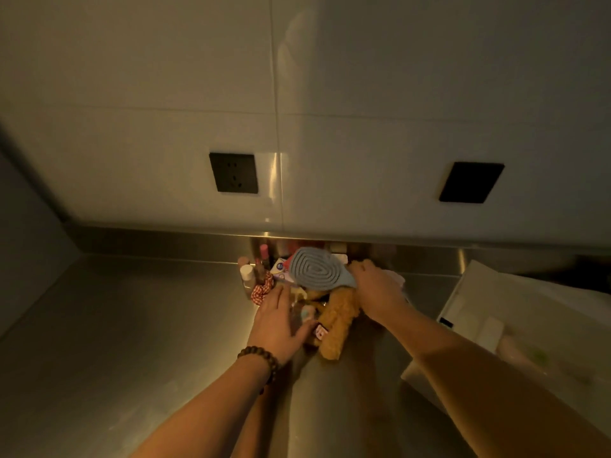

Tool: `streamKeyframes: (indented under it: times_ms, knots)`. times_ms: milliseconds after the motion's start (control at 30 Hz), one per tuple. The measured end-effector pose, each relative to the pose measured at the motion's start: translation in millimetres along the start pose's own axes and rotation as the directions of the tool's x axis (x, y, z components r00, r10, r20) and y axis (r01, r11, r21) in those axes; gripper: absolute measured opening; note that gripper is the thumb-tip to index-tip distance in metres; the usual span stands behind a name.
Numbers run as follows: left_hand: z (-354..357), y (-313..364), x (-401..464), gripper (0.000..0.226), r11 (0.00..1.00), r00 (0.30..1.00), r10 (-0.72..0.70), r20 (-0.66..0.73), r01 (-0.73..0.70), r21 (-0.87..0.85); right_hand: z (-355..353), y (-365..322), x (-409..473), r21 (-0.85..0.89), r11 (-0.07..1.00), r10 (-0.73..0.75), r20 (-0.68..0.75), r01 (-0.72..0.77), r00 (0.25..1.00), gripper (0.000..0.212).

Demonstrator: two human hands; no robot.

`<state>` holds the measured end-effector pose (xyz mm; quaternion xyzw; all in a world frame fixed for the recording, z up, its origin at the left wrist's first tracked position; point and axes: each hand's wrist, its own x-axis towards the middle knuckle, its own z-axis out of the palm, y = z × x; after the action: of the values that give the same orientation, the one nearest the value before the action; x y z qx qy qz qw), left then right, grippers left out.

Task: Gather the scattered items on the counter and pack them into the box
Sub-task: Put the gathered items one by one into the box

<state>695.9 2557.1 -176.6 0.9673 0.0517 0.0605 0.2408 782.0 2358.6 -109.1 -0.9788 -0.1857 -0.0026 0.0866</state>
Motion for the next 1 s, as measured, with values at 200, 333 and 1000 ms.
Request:
streamKeyframes:
  times_ms: [200, 333, 1000]
  knots:
    - [1, 42, 10, 0.066, 0.989, 0.985, 0.148, -0.089, -0.148, 0.013, -44, 39, -9, 0.191, 0.974, 0.145, -0.092, -0.126, 0.985, 0.033]
    - [25, 75, 25, 0.072, 0.981, 0.983, 0.177, 0.056, -0.18, 0.067, -58, 48, -25, 0.292, 0.946, 0.174, -0.104, -0.137, 0.979, 0.034]
    - [-18, 134, 48, 0.053, 0.945, 0.973, 0.216, -0.086, -0.23, -0.232, -86, 96, -114, 0.519, 0.823, 0.433, -0.313, -0.229, 0.846, 0.039]
